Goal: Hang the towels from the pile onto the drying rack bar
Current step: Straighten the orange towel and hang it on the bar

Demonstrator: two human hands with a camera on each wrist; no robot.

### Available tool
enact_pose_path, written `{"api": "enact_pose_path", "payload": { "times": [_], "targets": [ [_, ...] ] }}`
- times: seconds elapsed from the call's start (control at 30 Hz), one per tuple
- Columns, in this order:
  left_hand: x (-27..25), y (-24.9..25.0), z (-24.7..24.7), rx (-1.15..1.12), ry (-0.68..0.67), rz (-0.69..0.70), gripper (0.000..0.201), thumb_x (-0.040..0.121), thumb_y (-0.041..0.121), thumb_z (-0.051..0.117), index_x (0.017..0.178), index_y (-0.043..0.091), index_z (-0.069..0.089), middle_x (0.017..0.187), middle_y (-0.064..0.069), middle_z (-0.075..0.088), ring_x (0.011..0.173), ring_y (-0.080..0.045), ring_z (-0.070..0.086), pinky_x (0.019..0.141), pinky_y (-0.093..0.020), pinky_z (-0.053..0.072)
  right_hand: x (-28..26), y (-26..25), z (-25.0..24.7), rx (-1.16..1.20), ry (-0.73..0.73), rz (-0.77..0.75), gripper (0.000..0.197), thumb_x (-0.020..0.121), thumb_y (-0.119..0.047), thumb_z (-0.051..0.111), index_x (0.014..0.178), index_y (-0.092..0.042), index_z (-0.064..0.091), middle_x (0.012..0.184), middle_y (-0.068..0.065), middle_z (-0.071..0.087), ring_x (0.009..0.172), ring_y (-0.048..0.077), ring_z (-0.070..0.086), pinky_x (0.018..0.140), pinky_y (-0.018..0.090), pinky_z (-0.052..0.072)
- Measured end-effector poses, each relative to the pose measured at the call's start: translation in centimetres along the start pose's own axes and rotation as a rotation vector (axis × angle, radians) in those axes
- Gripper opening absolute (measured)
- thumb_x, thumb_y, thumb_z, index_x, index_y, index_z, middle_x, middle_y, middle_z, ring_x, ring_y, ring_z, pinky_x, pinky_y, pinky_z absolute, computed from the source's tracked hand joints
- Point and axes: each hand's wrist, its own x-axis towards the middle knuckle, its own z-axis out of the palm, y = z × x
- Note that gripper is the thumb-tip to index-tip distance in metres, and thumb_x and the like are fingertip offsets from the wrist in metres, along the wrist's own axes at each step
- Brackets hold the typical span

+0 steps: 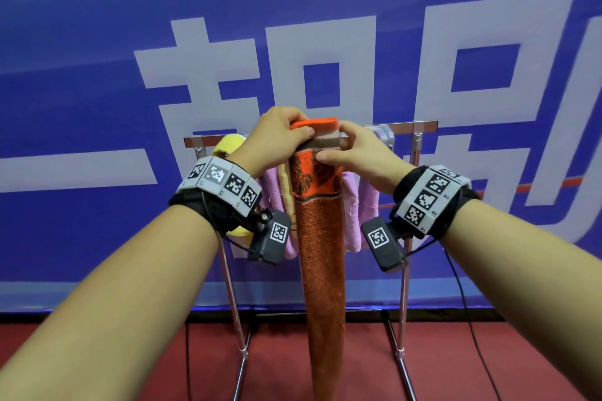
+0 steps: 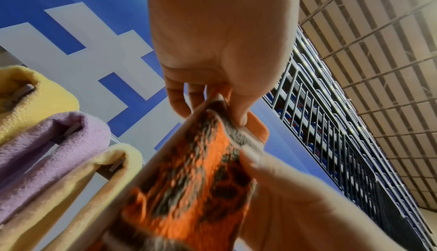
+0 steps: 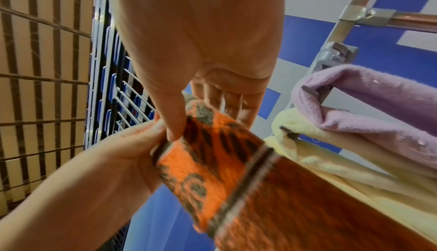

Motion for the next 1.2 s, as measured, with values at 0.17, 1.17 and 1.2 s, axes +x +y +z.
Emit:
{"api": "enact_pose_path", "payload": {
  "times": [0.17, 1.17, 1.2],
  "targets": [
    [0.5, 0.6, -0.4, -0.047, 0.297, -0.039, 0.015, 0.086, 0.031, 0.063, 0.089, 0.017, 0.069, 0.087, 0.001, 0.069, 0.087, -0.022, 0.065, 0.084, -0.045, 0.053, -0.2, 1.8, 0.5, -0.028, 0.029, 0.003, 0.006, 0.092, -0.006, 0.064, 0.097, -0.005, 0.067, 0.088, 0.006, 0.071, 0.079, 0.012, 0.067, 0.074, 0.028, 0.054],
    [0.0, -1.2, -3.9, -0.069, 0.576, -0.127, 0.006, 0.09, 0.025, 0.06, 0.085, 0.022, 0.06, 0.083, 0.008, 0.062, 0.084, -0.016, 0.062, 0.076, -0.034, 0.051, -2.7, 7.2, -0.7, -0.34, 0.091, -0.005, 0.01, 0.082, 0.002, 0.066, 0.078, -0.007, 0.065, 0.074, -0.004, 0.061, 0.067, 0.0, 0.053, 0.07, 0.024, 0.045],
    [-0.5, -2.2, -3.8, -0.039, 0.534, -0.179, 0.008, 0.089, 0.026, 0.06, 0.082, 0.023, 0.06, 0.081, 0.008, 0.062, 0.085, -0.018, 0.062, 0.075, -0.033, 0.05, -2.7, 6.7, -1.2, -0.374, 0.112, -0.004, 0.008, 0.083, 0.001, 0.066, 0.077, -0.004, 0.063, 0.072, -0.003, 0.059, 0.065, 0.002, 0.051, 0.067, 0.025, 0.043]
  ]
}}
